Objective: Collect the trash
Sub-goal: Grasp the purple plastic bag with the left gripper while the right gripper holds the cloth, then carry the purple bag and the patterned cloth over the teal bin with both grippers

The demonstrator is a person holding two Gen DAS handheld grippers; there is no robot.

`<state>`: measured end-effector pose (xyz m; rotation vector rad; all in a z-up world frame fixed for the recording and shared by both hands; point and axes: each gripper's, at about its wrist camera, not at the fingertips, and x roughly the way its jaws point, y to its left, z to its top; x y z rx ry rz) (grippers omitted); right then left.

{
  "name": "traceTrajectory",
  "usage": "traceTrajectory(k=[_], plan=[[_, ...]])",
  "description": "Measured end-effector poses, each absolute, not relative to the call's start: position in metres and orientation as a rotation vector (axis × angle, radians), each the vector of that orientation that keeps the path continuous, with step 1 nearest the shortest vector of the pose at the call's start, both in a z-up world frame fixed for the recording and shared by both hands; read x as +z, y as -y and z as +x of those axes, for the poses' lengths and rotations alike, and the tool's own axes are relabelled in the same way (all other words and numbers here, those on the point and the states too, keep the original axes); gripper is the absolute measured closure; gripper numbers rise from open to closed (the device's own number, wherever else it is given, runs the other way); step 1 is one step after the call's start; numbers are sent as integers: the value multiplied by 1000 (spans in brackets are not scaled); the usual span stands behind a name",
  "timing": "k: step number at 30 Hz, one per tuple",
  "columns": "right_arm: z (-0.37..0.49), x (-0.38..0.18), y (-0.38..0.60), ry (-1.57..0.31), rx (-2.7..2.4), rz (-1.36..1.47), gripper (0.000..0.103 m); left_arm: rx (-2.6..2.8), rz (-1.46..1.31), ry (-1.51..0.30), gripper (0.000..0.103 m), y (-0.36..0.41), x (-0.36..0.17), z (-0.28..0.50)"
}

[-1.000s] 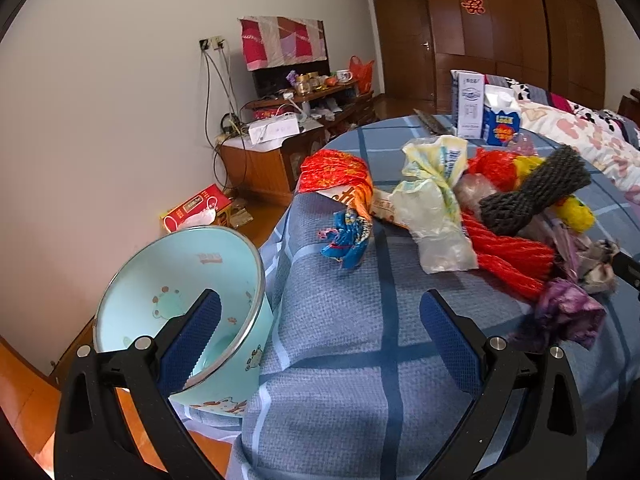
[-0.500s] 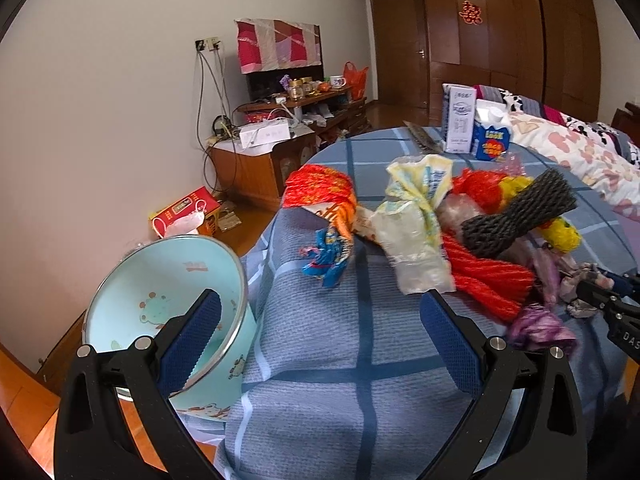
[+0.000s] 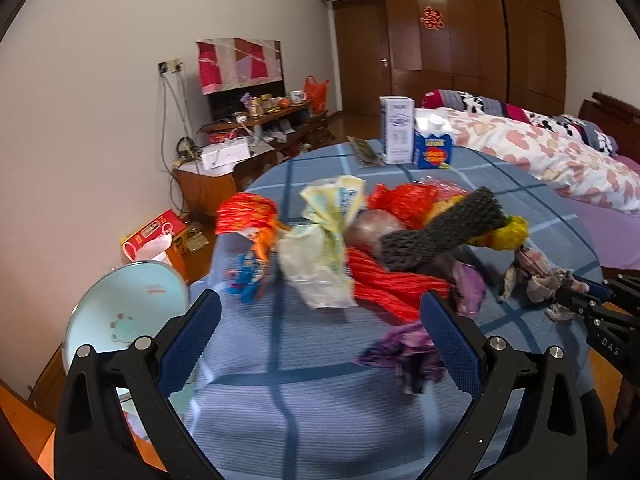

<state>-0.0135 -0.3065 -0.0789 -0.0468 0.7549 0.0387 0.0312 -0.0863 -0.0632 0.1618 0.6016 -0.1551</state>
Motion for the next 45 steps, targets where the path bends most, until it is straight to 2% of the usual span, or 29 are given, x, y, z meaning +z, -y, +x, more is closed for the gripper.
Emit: traceTrajectory(k=[9,12,14,17,19,21,22,23,24,25,26,27,31,45], plan=[[-18,-82,316,-743,6,-48,81,-187,211,-643,6,103,-82,35],[-18,-82,315,-735,22,-26,59,-218,219,-666,6,108,-90,39],[-18,-82,314,-723,8,-34,38,-242,221,-680,6,110,-94,40],[-14,-80,311,-720,26,-26,36,-278,221,-694,7,113,-98,40],[-11,-79,306,-710,32,-45,36,-301,216,-698,14,114,-99,40],[-3,-83,303,-719,36,-62,37,-332,213,-711,36,115,-100,41],[0,-86,303,-737,45,-57,50,-346,210,-715,41,115,-101,41],[3,-89,303,-756,60,-50,70,-372,207,-718,56,116,-101,40],[3,-89,303,-751,64,-56,71,-387,203,-719,62,117,-101,38],[2,-87,303,-753,68,-65,82,-404,199,-715,64,117,-100,37],[0,-86,303,-749,72,-62,84,-418,199,-705,75,119,-100,36],[-2,-84,303,-742,70,-61,85,-436,197,-702,79,119,-99,34],[-10,-71,304,-705,61,-61,86,-481,219,-660,83,124,-92,23],[-12,-37,287,-620,88,-58,86,-418,234,-515,84,102,-48,8]])
